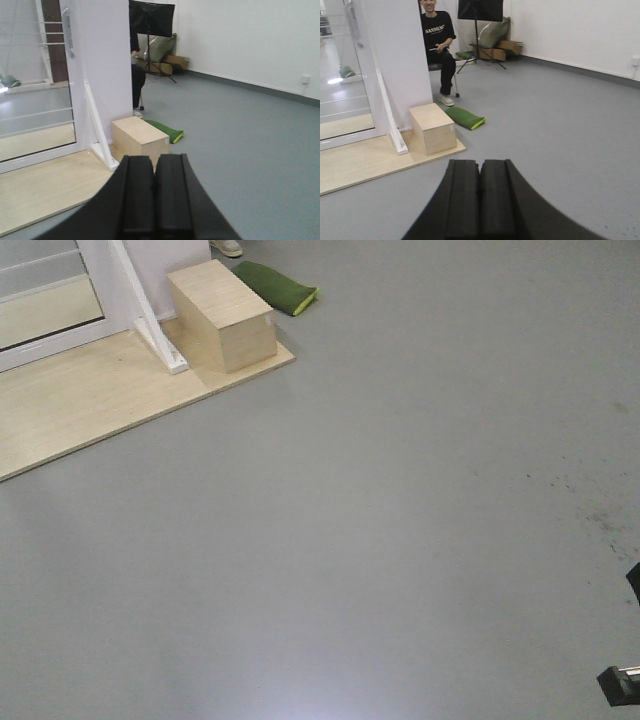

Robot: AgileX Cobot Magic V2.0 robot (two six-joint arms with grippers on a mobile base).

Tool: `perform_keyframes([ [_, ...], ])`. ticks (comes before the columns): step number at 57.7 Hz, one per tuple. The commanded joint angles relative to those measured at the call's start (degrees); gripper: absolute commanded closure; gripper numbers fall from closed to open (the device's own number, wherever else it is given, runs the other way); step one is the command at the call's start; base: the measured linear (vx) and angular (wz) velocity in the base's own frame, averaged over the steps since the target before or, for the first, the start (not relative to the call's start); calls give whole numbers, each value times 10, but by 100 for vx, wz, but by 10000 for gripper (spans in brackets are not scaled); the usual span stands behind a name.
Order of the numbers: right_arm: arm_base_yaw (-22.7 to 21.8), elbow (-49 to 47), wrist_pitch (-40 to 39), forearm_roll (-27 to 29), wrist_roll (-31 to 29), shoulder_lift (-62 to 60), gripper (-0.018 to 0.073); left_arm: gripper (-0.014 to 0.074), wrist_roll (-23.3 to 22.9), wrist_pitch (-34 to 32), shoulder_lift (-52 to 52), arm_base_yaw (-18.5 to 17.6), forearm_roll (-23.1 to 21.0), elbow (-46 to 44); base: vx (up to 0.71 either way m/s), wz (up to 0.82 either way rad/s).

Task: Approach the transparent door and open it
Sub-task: 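Drive the base forward up to the white-framed sliding glass door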

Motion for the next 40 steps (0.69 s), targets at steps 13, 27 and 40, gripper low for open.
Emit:
perform_keyframes([
  [13, -3, 2, -48, -3, 0, -7, 561, 602, 0, -48, -8, -3, -4, 8, 57, 48],
  [27, -3, 2, -48, -3, 0, -7, 561, 602, 0, -48, -8, -3, -4, 8, 57, 49],
  [40, -3, 2, -48, -3, 0, -7, 561, 602, 0, -48, -8, -3, -4, 8, 57, 36],
])
